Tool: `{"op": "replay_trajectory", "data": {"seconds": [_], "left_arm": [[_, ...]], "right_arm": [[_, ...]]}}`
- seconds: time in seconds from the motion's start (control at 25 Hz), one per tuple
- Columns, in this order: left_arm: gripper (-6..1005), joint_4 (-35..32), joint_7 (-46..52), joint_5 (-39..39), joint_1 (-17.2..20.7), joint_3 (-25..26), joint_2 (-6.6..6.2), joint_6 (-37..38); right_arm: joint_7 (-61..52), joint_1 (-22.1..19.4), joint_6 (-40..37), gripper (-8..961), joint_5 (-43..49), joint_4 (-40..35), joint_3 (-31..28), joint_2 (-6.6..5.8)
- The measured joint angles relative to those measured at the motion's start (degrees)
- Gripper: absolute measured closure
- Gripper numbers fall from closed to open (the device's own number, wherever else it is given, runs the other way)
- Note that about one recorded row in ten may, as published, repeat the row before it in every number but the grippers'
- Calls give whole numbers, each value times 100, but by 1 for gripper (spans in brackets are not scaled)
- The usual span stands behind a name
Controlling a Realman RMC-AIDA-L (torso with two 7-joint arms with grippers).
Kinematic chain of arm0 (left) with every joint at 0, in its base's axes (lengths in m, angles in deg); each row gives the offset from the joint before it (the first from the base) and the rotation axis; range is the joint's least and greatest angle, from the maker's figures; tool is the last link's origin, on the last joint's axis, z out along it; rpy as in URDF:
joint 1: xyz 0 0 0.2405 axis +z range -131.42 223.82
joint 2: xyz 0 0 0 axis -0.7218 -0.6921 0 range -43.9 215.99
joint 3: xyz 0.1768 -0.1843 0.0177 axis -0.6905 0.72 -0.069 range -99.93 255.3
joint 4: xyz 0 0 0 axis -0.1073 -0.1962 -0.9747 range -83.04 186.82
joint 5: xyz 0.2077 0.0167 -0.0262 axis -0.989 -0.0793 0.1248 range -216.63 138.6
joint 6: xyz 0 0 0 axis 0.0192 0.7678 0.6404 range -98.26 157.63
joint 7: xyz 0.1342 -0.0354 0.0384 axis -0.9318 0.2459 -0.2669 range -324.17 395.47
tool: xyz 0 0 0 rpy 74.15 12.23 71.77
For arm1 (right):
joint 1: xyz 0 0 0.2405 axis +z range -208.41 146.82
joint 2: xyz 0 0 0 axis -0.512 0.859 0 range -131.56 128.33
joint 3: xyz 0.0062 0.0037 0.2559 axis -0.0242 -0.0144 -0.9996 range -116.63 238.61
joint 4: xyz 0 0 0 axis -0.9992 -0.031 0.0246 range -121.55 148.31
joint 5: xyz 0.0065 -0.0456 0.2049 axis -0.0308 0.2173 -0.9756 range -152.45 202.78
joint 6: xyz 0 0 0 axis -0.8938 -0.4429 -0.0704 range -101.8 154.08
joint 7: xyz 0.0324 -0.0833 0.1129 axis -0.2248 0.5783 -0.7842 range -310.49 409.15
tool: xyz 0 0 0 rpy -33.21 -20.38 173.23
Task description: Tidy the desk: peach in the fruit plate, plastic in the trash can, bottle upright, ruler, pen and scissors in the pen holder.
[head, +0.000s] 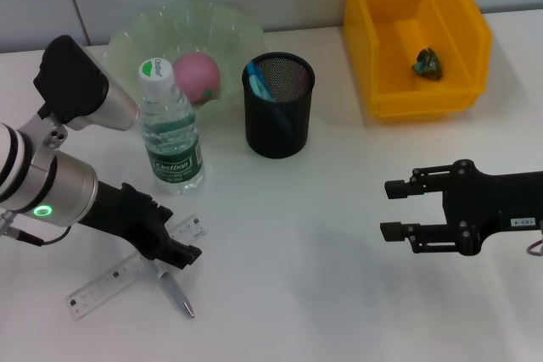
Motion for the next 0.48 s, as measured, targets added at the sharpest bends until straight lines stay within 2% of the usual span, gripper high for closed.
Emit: {"op": "replay_trajectory", "data": {"seconds": [0.48], "left_arm": [[256, 24, -41, -198, -29, -136, 1, -157]], "right_arm": [[-38, 32, 4, 367, -60, 0, -42, 14]]}}
